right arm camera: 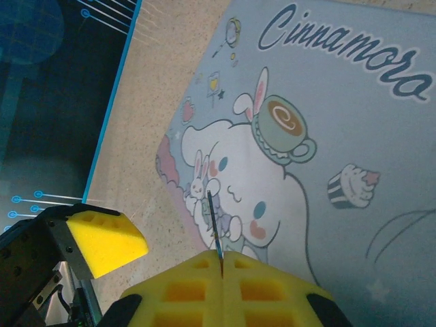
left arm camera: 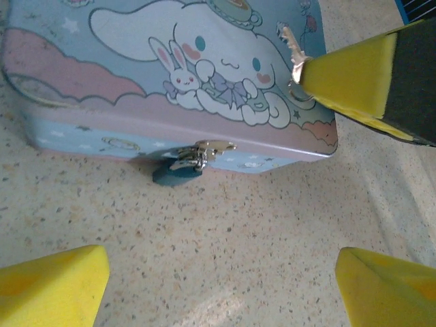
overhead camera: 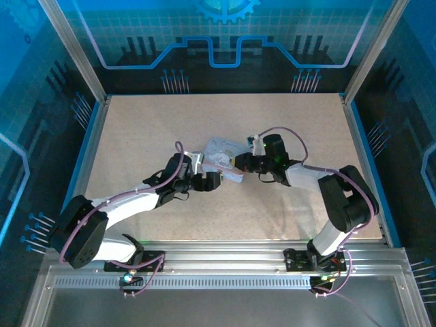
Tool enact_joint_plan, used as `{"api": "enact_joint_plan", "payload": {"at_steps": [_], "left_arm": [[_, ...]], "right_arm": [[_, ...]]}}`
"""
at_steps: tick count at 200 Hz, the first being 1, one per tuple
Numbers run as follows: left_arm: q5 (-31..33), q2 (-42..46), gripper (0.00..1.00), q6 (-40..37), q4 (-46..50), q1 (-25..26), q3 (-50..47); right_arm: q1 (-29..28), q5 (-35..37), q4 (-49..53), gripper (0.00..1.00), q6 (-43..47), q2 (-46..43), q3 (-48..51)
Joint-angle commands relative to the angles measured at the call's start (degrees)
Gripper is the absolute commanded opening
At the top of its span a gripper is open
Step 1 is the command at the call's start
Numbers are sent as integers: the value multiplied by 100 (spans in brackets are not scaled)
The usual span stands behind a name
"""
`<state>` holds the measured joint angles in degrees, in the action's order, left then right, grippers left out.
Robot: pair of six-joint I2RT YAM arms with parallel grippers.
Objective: Unlock the padlock with the key
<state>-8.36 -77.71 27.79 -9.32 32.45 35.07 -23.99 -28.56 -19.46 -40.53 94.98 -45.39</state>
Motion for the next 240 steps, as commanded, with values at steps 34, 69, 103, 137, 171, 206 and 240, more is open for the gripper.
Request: {"api": "enact_joint_plan", "payload": {"at_steps": [34,69,103,137,171,206,240], "left_arm": [[-78,-595,84,-307,-962,-21,-79],[-48,-1021,79,-446,-1367,-22,-57],[54,-1370,76,-540,-1874,-24,-123],[2,-1678,74,-608,-2151,15,-89],[51,-1928,73,-719,-2083,78,63],[168,-2081,71,-887,-2048,117,166],[265,-2194,68,-1010,-2135,140,193]], "right_arm": [[61,14,365,0,79,341,-207],[61,164,572,0,102,286,-13],[56,182,688,0,195,274,-16],[46,201,739,0,207,232,-60],[4,210,792,0,221,254,-116],[-53,245,865,0,283,275,-176],[-93,266,862,0,299,309,-199]]}}
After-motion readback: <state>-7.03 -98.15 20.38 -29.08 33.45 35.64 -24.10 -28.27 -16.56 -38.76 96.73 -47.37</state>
